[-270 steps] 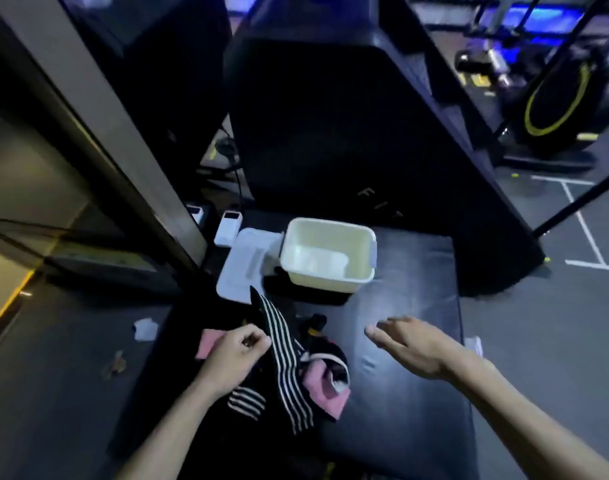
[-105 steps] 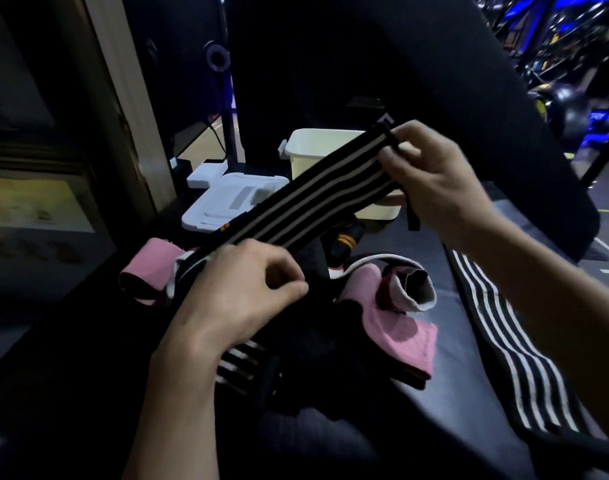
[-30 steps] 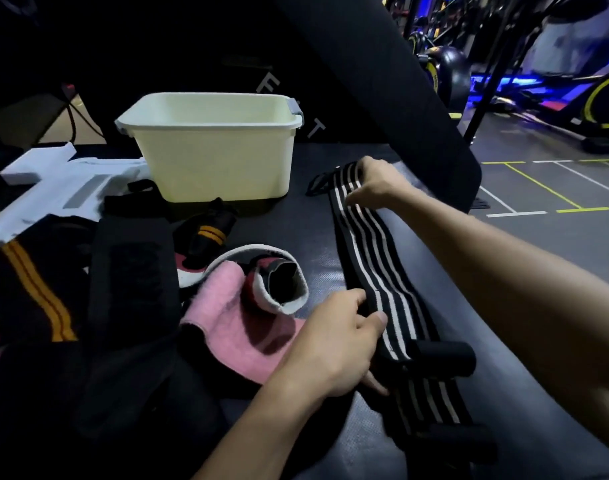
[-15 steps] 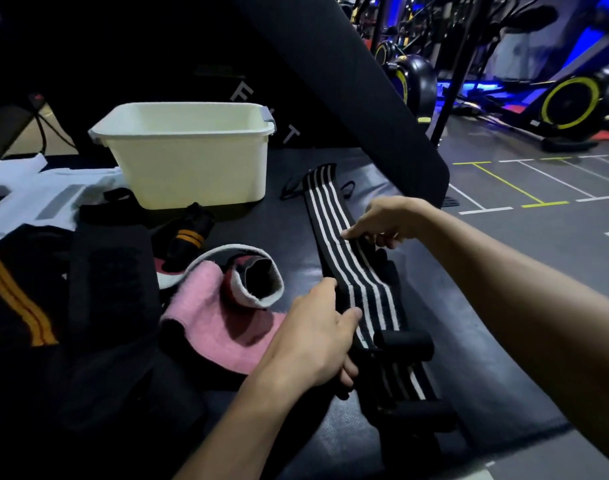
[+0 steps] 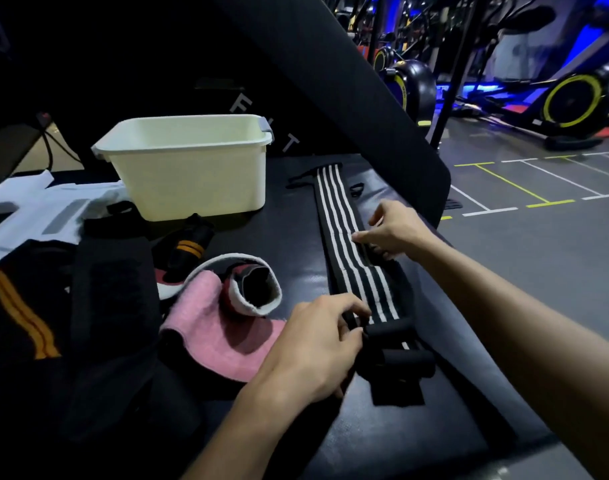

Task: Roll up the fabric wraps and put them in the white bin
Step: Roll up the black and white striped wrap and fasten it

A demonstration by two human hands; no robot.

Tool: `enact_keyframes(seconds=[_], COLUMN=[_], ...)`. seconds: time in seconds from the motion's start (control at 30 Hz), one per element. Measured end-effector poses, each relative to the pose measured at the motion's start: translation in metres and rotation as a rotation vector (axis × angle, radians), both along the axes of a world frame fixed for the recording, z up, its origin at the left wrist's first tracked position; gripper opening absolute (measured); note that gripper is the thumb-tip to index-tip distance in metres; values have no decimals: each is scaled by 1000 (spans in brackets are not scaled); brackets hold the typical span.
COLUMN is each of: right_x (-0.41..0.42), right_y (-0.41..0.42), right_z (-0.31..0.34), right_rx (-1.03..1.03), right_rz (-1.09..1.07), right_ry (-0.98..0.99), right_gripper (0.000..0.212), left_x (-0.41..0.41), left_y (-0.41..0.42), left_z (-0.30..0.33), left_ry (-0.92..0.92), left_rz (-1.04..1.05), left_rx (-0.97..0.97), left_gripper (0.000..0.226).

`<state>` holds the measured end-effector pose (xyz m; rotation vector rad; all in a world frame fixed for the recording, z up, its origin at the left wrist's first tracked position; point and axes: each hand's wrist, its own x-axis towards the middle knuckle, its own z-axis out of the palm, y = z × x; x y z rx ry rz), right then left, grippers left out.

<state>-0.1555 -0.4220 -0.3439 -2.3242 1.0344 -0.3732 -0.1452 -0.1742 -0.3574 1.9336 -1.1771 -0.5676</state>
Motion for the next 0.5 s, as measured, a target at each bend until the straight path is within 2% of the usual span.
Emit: enact_keyframes(seconds=[0.17, 0.27, 0.33, 0.37, 0.43, 0.5], right_x=[-69, -116, -143, -154, -169, -176], right_y=[40, 73, 99, 111, 130, 144], right_z=[-3, -8, -11, -13, -17, -19], right_rx=[175, 241, 290, 268, 87, -59], right_rz=[91, 86, 107, 133, 190, 214], right_ry=[-200, -329, -344, -314, -219, -183], right_gripper=[31, 30, 32, 34, 34, 25], left_x=[-1, -5, -9, -11, -13, -14], left_y=[4, 9, 13, 14, 17, 18], left_z=[1, 2, -2, -3, -6, -7], left_ry=[-186, -184, -163, -152, -159, -175], left_rz=[-53, -68, -93, -98, -89, -78], left_rx=[19, -1, -20, -37, -85, -143], left_gripper=[34, 35, 31, 27, 22, 15])
